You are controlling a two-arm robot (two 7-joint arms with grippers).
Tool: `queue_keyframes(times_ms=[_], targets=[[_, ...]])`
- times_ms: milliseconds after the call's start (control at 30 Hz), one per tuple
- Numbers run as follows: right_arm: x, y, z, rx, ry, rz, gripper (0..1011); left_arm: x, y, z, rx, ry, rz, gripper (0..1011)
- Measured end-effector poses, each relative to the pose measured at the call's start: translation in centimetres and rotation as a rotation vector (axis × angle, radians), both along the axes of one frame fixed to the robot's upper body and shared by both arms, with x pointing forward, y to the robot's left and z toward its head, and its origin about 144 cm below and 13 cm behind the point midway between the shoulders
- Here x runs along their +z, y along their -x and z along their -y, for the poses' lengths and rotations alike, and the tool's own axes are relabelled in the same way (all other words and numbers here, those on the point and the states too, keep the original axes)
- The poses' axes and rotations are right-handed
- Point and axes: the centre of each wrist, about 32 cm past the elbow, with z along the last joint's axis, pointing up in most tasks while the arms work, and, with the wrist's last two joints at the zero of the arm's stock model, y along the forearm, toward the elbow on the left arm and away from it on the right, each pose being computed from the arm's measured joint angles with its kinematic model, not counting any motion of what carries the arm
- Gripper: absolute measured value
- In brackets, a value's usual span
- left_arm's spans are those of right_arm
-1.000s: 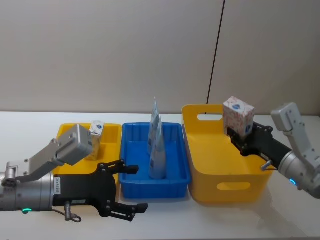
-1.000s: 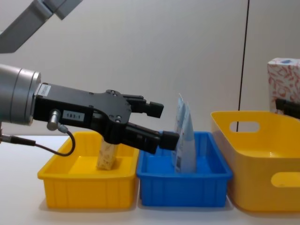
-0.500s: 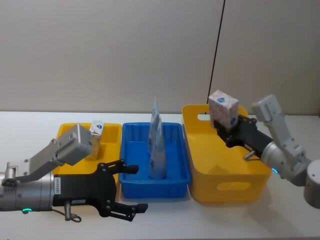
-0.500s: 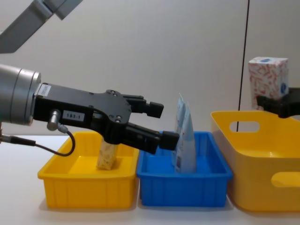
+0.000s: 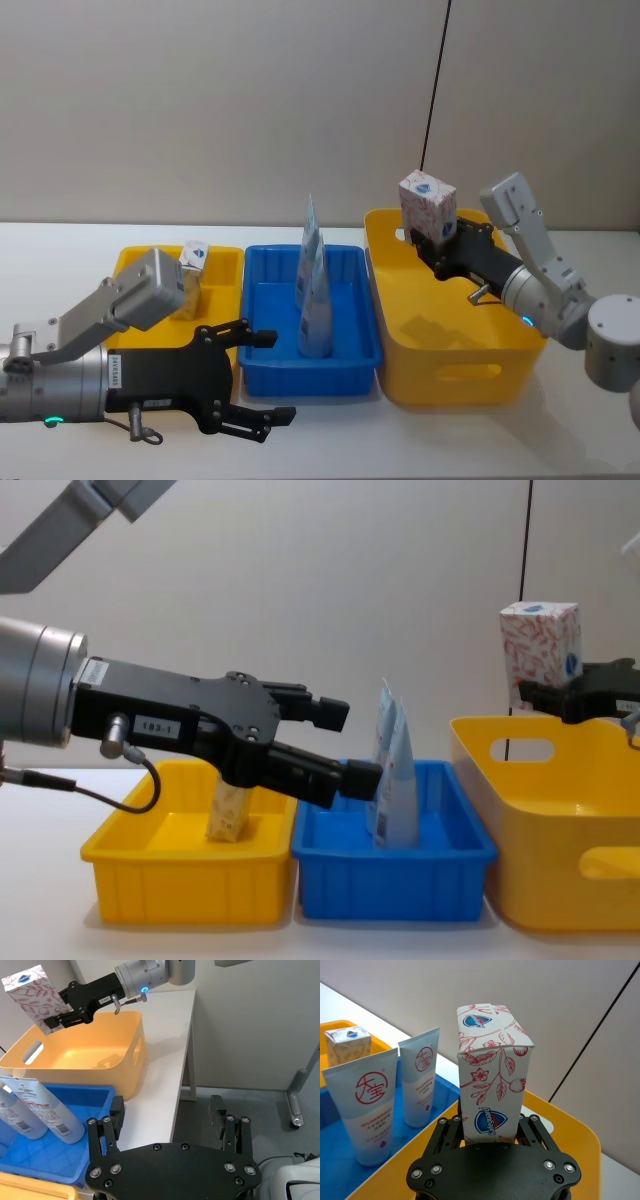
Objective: Bimanual collaborative sorting of washing and personal care products
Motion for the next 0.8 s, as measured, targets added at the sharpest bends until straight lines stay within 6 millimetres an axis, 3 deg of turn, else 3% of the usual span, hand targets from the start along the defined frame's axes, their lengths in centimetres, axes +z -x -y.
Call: queue_keyframes(times_ms=[800], targets=[[-1.4,-1.9,-0.3,-0.100,-0.001,-0.077,383,0.0,0.0,0.0,0.000,0.000,0.000,1001]])
